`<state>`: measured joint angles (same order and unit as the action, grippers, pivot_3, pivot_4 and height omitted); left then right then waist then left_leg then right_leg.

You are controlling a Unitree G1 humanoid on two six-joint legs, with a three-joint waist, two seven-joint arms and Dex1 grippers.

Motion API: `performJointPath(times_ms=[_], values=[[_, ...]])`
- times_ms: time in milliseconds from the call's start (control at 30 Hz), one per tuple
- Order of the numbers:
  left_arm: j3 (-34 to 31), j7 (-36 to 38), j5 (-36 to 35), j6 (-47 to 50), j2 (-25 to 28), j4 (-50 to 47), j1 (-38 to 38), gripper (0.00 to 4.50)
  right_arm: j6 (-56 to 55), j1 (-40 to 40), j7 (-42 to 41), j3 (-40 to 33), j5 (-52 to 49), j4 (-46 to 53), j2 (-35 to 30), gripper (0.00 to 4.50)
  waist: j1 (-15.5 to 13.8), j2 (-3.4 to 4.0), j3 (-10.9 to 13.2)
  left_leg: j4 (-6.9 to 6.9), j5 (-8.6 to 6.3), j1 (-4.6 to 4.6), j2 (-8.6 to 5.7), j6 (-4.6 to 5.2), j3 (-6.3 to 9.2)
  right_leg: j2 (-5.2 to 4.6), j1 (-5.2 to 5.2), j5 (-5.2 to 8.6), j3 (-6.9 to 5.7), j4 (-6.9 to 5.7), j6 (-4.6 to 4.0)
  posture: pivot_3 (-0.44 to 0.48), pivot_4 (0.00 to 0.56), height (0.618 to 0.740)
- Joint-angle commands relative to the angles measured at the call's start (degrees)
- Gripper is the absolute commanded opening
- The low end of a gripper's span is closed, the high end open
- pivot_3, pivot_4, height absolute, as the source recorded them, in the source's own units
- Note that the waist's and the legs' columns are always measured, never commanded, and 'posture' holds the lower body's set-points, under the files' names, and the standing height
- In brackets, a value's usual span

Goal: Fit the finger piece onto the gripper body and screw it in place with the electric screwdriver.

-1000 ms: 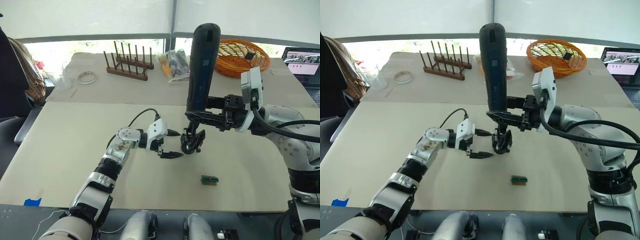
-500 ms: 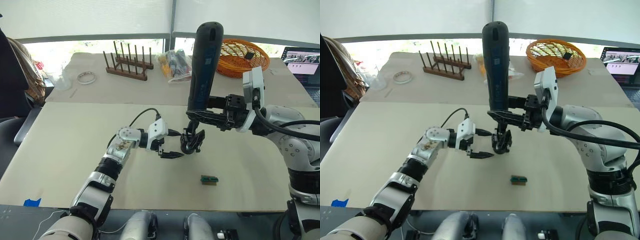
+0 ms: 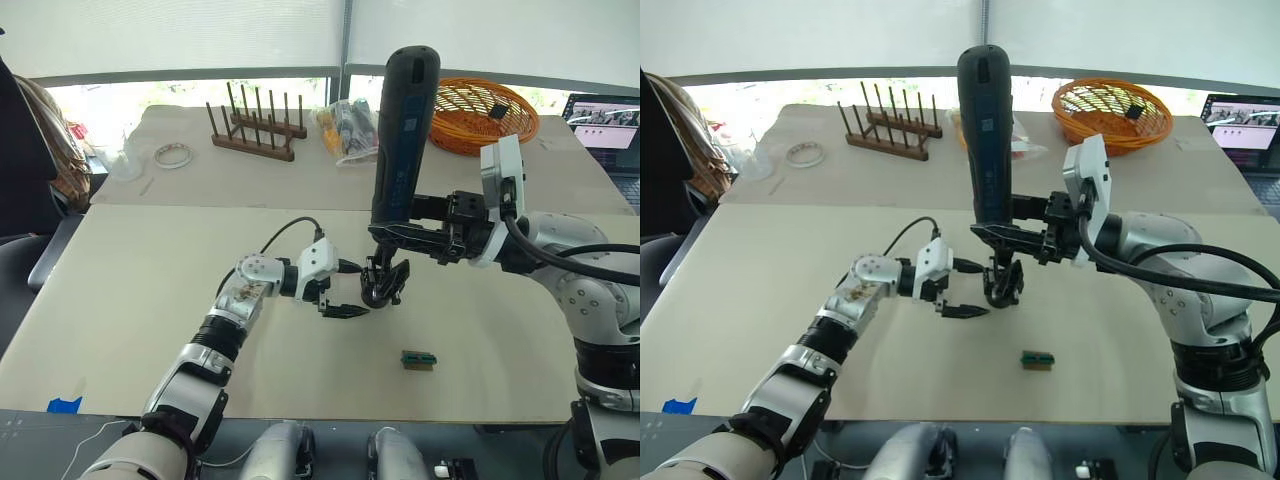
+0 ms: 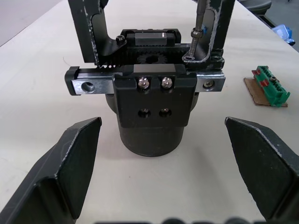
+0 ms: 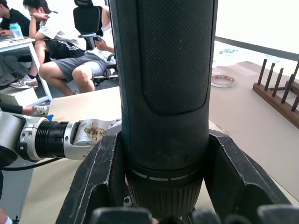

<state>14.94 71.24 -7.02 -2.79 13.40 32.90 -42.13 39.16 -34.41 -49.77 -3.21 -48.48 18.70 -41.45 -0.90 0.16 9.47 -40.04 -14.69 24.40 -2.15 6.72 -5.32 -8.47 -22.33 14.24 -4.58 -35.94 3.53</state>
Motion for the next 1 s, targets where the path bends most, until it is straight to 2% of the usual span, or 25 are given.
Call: performJointPath(times_ms=[33,1000], values=[[-0.2,0.3,-0.3,-1.3,-0.2,-1.4,-0.7,4.5,-1.1,0.0,-0.1,-3.1,-0.7,2.4,0.1,1.95,0.0,0.0,0.0,0.0,0.0,0.0,0.0,0.0,0.0,0.0,0.0,0.0,0.0,0.0,0.0,0.0,0.15,0.74],[-0.1,0.5,-0.3,-1.3,-0.3,-1.9,-0.2,4.5,-2.2,-1.1,-0.5,-2.8,0.9,2.0,1.3,1.95,0.0,0.0,0.0,0.0,0.0,0.0,0.0,0.0,0.0,0.0,0.0,0.0,0.0,0.0,0.0,0.0,0.15,0.74]])
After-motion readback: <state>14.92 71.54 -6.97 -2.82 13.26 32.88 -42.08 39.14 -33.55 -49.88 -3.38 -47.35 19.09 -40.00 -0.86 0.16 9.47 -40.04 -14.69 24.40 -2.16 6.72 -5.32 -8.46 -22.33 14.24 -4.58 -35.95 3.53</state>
